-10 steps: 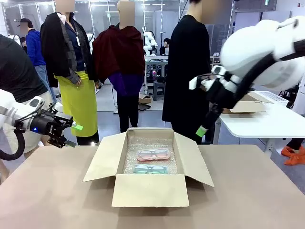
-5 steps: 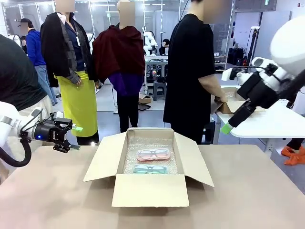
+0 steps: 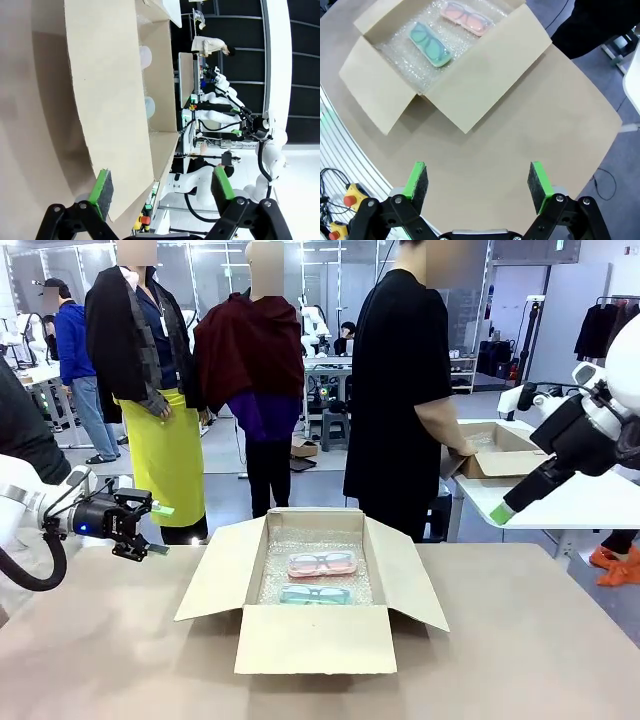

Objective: Pack the glasses set securely to prepare it for shipping.
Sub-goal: Position the Package Box on the left side of the table.

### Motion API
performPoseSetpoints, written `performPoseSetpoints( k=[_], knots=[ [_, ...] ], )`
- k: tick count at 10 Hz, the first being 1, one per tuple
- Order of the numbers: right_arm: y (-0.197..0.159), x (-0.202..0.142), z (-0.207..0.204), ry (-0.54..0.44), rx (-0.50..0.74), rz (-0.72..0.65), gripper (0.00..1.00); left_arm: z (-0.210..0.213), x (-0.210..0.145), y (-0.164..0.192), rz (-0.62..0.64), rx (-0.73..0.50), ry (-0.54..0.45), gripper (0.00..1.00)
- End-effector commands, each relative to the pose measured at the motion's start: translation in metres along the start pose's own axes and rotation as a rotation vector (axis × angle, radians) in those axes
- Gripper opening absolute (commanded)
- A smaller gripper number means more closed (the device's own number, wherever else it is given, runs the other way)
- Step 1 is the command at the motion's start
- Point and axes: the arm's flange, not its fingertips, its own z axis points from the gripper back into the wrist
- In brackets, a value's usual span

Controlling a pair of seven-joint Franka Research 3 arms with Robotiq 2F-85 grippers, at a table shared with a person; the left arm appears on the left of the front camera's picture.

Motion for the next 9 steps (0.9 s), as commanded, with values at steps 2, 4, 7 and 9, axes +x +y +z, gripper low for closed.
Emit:
performPoseSetpoints(
  k=[2, 4, 7, 9],
  knots=[
    [0.001, 0.005, -0.001, -0.005, 0.015, 0.007, 1.00, 0.001, -0.001, 0.001, 0.003, 0.000, -0.004, 1.00],
    [0.001, 0.005, -0.001, -0.005, 0.015, 0.007, 1.00, -0.003, 0.013, 0.004, 0.034, -0.050, -0.017, 1.00],
    [0.001, 0.005, -0.001, -0.005, 0.015, 0.007, 1.00, -0.009, 0.024, 0.040, 0.001, -0.115, 0.001, 1.00],
    [0.001, 0.005, -0.001, -0.005, 0.015, 0.007, 1.00, -0.017, 0.024, 0.060, 0.026, -0.136, 0.011, 1.00]
  ],
)
